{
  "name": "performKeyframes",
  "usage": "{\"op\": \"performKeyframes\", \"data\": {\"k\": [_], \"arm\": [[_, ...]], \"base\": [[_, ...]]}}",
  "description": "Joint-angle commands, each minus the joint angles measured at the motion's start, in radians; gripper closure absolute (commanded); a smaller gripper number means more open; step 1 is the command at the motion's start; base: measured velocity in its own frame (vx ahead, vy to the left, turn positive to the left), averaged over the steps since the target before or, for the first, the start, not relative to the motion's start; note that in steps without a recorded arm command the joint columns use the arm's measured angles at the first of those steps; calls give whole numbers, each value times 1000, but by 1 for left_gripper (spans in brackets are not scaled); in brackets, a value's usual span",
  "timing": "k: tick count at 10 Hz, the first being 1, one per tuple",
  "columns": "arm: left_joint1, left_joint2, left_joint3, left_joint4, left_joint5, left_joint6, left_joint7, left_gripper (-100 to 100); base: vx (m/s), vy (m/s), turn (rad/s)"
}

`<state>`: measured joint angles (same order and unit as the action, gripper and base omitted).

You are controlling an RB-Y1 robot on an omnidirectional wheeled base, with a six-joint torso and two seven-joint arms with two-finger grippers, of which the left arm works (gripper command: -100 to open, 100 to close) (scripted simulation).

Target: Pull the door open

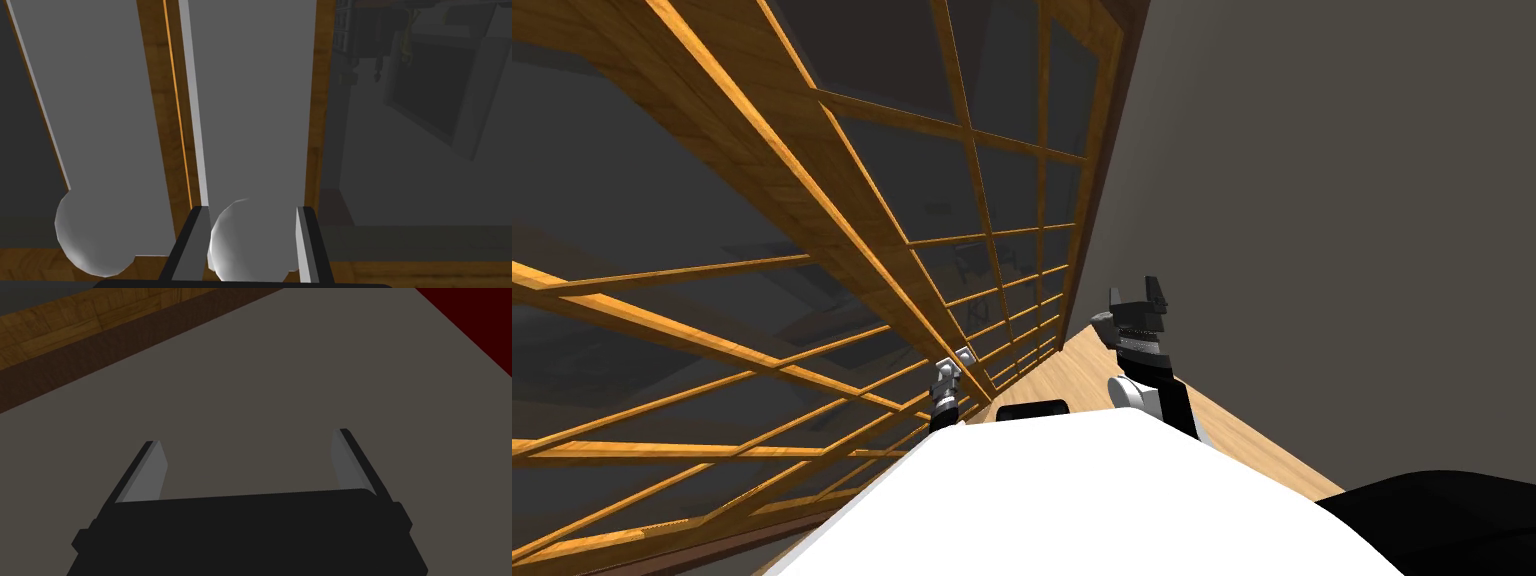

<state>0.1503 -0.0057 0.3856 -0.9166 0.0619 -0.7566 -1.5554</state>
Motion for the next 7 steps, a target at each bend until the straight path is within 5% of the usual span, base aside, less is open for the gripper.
{"op": "performKeyframes", "data": {"k": [1,7], "arm": [[0,3,4,-3,2,-4,1,100],[56,13,12,30,15,3,46,100]], "base": [[0,0,0],[-134,-67,31]]}}
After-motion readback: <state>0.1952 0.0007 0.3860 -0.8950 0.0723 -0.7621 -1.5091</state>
